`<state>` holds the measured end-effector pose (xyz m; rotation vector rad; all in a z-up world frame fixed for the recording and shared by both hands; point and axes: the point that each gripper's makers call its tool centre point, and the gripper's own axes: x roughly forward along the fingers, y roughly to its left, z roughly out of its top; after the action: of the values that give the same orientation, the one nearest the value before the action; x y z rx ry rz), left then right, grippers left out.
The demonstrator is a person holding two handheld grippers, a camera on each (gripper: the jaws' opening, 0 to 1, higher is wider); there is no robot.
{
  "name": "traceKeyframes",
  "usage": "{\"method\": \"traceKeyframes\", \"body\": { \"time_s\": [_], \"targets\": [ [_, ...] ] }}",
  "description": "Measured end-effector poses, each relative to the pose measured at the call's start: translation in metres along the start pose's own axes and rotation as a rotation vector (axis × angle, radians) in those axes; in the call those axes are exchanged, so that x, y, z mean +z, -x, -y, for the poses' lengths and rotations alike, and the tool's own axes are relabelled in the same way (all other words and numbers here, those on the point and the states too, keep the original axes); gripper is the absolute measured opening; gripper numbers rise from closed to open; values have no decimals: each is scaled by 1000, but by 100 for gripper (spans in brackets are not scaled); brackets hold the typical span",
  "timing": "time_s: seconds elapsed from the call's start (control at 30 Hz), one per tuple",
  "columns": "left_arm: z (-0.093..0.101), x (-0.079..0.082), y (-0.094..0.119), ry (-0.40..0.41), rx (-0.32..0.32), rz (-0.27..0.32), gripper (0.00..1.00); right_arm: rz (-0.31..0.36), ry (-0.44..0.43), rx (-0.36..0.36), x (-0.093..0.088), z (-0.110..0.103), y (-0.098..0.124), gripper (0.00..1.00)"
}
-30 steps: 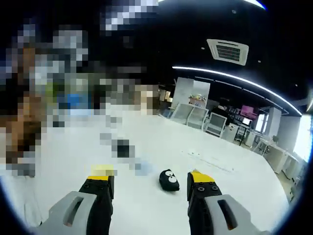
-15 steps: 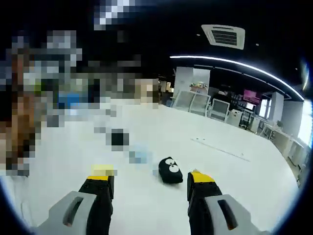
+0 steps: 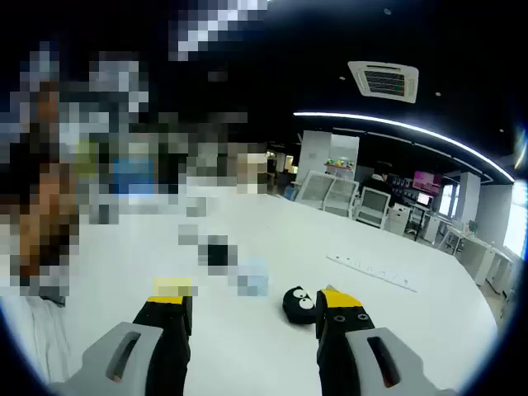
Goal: Pick up the earbuds from the table and place the earbuds into the earbud case
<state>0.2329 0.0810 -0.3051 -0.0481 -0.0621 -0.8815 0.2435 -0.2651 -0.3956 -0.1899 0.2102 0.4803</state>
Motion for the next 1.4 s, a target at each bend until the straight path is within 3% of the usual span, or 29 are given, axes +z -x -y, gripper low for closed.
{"method": "traceKeyframes", "body": {
  "time_s": [0.23, 0.53, 0.67, 1.4],
  "targets": [
    [-9, -6, -2, 7, 19, -16, 55, 23, 23, 1, 12, -4, 9, 59],
    [1, -11, -10, 5, -6, -24, 55, 67, 49, -5, 31, -13, 24, 59],
    [2, -16, -13, 8, -17, -42, 55, 69, 62, -9, 33, -15, 26, 59],
    [4, -9, -9, 1, -11, -21, 55, 77, 62, -21, 35, -5, 28, 59]
  ]
}}
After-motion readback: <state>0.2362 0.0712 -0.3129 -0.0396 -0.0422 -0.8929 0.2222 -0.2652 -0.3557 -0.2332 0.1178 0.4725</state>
